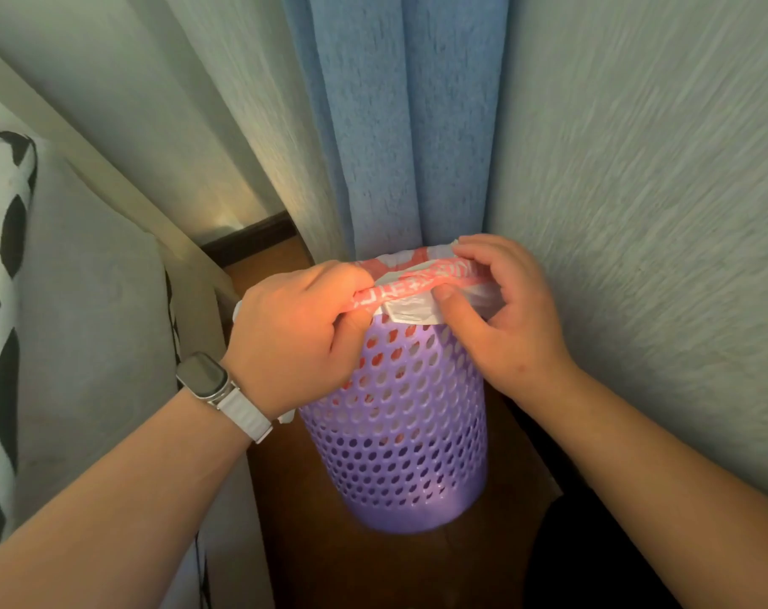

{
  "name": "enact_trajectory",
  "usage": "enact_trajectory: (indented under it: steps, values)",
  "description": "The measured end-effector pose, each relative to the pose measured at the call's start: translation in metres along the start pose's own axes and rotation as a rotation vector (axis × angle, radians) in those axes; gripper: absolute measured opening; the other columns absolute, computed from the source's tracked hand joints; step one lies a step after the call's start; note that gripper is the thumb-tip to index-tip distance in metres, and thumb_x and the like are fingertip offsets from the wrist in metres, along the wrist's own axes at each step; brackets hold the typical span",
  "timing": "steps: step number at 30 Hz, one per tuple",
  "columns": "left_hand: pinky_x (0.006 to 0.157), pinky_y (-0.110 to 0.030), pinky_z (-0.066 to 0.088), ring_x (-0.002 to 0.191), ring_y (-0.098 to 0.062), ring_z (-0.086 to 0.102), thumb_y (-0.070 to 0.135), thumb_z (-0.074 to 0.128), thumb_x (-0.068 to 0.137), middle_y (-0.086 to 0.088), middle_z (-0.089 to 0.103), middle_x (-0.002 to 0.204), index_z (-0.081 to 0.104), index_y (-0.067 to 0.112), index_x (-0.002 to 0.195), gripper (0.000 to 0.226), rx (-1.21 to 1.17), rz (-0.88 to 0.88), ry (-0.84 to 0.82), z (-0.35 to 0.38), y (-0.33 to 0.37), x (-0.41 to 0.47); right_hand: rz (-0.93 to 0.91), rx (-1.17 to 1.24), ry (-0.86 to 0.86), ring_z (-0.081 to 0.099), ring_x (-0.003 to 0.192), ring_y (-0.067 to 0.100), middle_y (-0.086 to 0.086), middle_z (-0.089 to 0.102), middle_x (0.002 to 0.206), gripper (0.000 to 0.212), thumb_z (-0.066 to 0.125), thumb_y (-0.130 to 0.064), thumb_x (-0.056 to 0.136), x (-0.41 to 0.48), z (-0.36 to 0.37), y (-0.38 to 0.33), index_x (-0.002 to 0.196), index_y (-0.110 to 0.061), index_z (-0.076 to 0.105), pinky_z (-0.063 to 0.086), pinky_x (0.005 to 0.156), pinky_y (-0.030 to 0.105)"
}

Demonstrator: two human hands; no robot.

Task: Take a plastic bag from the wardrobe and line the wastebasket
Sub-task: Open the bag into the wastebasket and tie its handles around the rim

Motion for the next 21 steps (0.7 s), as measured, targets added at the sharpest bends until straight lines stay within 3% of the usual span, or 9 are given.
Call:
enact_trajectory:
  steps: [5, 8, 11, 16, 21]
  values:
    - [0.058, -0.017, 0.041, 0.070, -0.018, 0.065, 0.029, 0.043, 0.095, -0.002, 0.069, 0.083, 0.066, 0.010, 0.096, 0.029, -0.083, 0.016, 0.035, -0.005, 0.003, 0.001, 0.043, 0.063, 0.060, 0.056, 0.105, 0.015, -0.005, 0.056, 0.109, 0.032, 0.060, -0.034, 0.082, 0.000, -0.005, 0.000, 0.103, -0.011, 0.062, 0.046, 0.095, 0.037]
    - [0.058, -0.034, 0.051, 0.073, -0.019, 0.063, 0.030, 0.048, 0.095, -0.002, 0.068, 0.086, 0.067, 0.011, 0.100, 0.027, -0.093, 0.043, 0.048, -0.009, 0.004, 0.004, 0.034, 0.033, 0.085, 0.055, 0.095, 0.020, -0.003, 0.054, 0.100, 0.028, 0.060, -0.033, 0.083, -0.001, -0.007, -0.005, 0.097, -0.009, 0.059, 0.046, 0.087, 0.042]
    - [0.069, -0.037, 0.053, 0.082, -0.021, 0.065, 0.037, 0.052, 0.090, -0.003, 0.069, 0.098, 0.068, 0.012, 0.112, 0.036, -0.089, 0.057, 0.051, -0.015, 0.014, 0.005, -0.024, -0.051, 0.092, 0.053, 0.089, 0.023, 0.002, 0.055, 0.094, 0.029, 0.062, -0.033, 0.082, -0.001, -0.009, -0.015, 0.093, -0.006, 0.058, 0.044, 0.081, 0.045]
    - [0.078, -0.029, 0.049, 0.089, -0.019, 0.067, 0.039, 0.052, 0.093, 0.000, 0.071, 0.103, 0.069, 0.018, 0.115, 0.035, -0.032, -0.011, 0.060, -0.009, 0.020, 0.007, -0.062, -0.112, 0.069, 0.056, 0.094, 0.027, 0.006, 0.065, 0.100, 0.031, 0.063, -0.037, 0.082, -0.002, -0.005, -0.028, 0.094, -0.009, 0.061, 0.042, 0.086, 0.047]
    - [0.067, -0.034, 0.051, 0.076, -0.024, 0.067, 0.024, 0.055, 0.094, -0.004, 0.072, 0.090, 0.071, 0.013, 0.100, 0.021, 0.039, 0.052, 0.103, -0.007, 0.017, 0.002, -0.056, -0.062, 0.047, 0.056, 0.096, 0.024, 0.004, 0.064, 0.101, 0.031, 0.063, -0.037, 0.082, -0.004, 0.001, -0.033, 0.096, -0.010, 0.061, 0.043, 0.087, 0.045]
Point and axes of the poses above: each hand's wrist, its own x-axis towards the middle knuckle, its own z-axis out of the palm, y = z × x, the point moved 8 cm from there along x, towards the middle knuckle
